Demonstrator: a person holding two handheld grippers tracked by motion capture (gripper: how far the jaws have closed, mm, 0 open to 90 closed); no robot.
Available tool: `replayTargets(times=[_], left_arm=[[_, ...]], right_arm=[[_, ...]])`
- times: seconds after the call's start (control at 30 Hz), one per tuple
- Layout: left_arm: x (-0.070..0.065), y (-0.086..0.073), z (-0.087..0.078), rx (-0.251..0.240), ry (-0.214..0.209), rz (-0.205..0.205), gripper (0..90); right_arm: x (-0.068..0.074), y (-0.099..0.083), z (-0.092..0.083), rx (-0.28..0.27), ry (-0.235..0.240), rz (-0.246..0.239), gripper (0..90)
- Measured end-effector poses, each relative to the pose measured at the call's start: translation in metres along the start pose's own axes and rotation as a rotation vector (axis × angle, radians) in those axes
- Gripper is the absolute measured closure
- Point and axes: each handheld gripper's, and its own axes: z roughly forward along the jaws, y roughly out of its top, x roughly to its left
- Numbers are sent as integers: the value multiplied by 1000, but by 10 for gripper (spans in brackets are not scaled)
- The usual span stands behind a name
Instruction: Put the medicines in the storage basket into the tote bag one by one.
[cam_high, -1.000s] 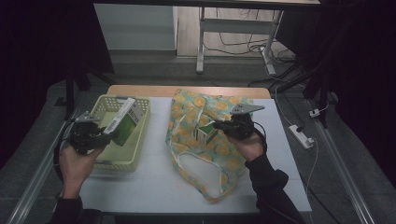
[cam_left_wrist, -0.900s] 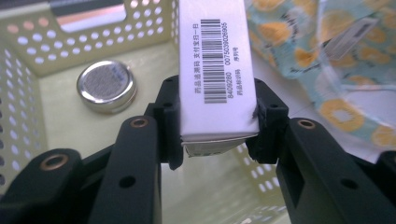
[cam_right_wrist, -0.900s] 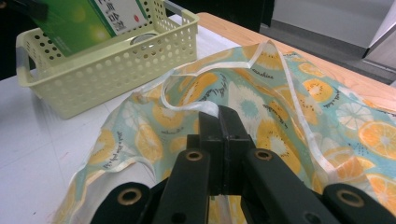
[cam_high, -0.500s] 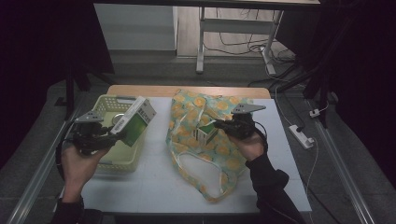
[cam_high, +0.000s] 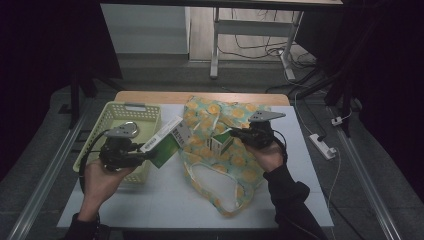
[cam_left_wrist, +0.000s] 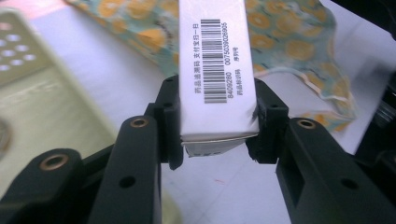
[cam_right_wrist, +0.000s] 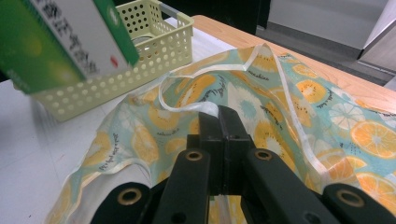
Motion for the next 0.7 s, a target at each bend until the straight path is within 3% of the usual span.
replayTargets(times=[0.23,0.7], left_arm=[[-11,3,19,51,-66,32,619],[-26,5,56,154,-104,61,618]], right_arm=[[0,0,0,0,-2,0,898],[0,0,1,4,-3,-3,898]])
